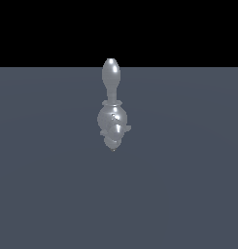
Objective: Turn on the faucet by rotating a designated handle.
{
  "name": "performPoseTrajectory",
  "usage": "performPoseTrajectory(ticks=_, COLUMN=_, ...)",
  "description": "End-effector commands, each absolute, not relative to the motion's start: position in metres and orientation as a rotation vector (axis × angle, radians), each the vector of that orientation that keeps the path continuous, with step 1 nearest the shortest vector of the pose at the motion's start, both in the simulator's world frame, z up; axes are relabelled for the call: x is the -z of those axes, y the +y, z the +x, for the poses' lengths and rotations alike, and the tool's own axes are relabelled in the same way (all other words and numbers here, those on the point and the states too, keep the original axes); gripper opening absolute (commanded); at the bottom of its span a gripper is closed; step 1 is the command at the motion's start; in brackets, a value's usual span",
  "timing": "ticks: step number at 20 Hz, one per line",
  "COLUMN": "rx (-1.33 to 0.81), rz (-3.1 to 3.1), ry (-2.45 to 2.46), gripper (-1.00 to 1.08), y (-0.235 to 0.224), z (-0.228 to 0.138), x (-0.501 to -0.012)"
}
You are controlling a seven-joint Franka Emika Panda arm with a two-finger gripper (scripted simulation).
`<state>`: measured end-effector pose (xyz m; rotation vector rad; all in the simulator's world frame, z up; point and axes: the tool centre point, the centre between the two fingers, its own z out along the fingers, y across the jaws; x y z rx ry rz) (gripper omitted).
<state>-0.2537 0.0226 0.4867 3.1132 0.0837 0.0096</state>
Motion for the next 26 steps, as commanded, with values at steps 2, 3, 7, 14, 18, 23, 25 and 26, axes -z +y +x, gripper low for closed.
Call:
performPoseTrajectory(ticks=2, rx=0.178, rz=3.097, ry=0.113, gripper=-0.22, y=0.027, z=-0.251, x=-0.434)
performPoseTrajectory(ticks=3, rx=0.219, rz=3.083, ry=0.100, gripper=-0.16, y=0.027, z=-0.252, x=-0.415)
performPoseTrajectory(ticks=7, rx=0.379, rz=3.048, ry=0.000, gripper=-0.09, y=0.009, z=-0.238, x=-0.329)
performPoseTrajectory(ticks=14, rx=0.483, rz=3.073, ry=-0.485, gripper=0.32, y=-0.025, z=-0.212, x=-0.227)
performPoseTrajectory(ticks=18, rx=0.378, rz=3.030, ry=-0.645, gripper=0.10, y=-0.047, z=-0.163, x=-0.205)
performPoseTrajectory(ticks=23, rx=0.506, rz=2.923, ry=-0.755, gripper=0.30, y=-0.074, z=-0.199, x=-0.130)
performPoseTrajectory(ticks=25, rx=0.340, rz=2.987, ry=-0.567, gripper=-0.72, y=-0.009, z=-0.142, x=-0.144)
performPoseTrajectory(ticks=26, rx=0.339, rz=3.043, ry=-0.535, gripper=0.28, y=0.037, z=-0.136, x=-0.140)
